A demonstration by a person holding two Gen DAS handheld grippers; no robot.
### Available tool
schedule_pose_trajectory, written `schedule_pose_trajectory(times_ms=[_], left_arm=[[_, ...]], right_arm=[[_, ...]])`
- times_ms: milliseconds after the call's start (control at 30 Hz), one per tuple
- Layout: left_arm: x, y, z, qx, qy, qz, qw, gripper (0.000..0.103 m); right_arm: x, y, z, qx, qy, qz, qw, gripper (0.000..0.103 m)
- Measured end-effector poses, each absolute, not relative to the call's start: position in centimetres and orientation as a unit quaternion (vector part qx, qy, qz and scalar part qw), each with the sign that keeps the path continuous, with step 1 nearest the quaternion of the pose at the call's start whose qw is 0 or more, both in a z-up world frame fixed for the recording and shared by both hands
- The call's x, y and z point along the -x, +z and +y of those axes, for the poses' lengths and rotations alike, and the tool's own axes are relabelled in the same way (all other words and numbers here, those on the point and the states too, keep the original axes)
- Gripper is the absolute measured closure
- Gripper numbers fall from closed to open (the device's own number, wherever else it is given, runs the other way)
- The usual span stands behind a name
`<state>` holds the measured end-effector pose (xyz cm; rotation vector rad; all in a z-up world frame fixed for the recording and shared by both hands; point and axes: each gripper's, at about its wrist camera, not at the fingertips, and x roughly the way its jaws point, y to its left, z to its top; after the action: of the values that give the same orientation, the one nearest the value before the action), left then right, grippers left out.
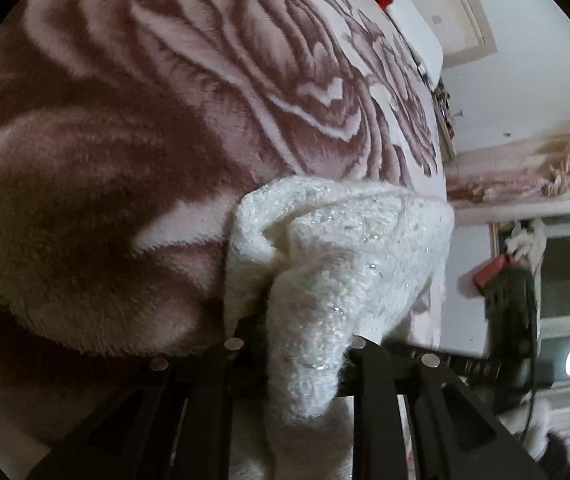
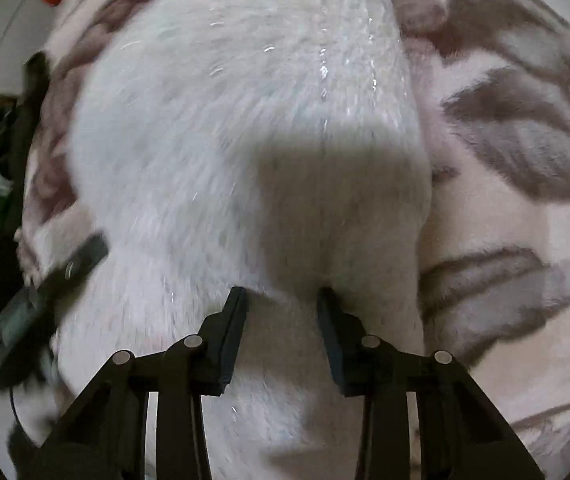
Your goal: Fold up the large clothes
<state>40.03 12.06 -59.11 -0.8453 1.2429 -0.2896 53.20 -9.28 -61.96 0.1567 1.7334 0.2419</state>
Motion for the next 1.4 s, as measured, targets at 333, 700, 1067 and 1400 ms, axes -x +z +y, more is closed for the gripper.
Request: schedule_pose_trajectory(times_ms=[333,700,1067,1400], left_arm=[[-33.5,-46.6,10.4,0.31,-0.086,0.509,0.799,0.043],[-34.0,-56.6,6.8,0.303,-0.073,0.584,0.75,0.095],[-35.0,-56.5,6.1,0.275,-0.086,0.595,0.75,0.097],[-25.0,-49.1,8.0,0.331,-0.074,0.571,0.748,0.012]], right_arm=[[-48.1,-53.8,-9.9,-0.077,0.185,0.734,0.648,0.062],[-45.5,-60.7,-9.3,-0.03,0.142,0.758,0.636,0.068],[-47.0,-62.6,-7.3,0.011,0.065,0.772,0.632,0.068],[-38.3,-56.2,-18.8,-0.113,0.163,0.773,0.602,0.042]])
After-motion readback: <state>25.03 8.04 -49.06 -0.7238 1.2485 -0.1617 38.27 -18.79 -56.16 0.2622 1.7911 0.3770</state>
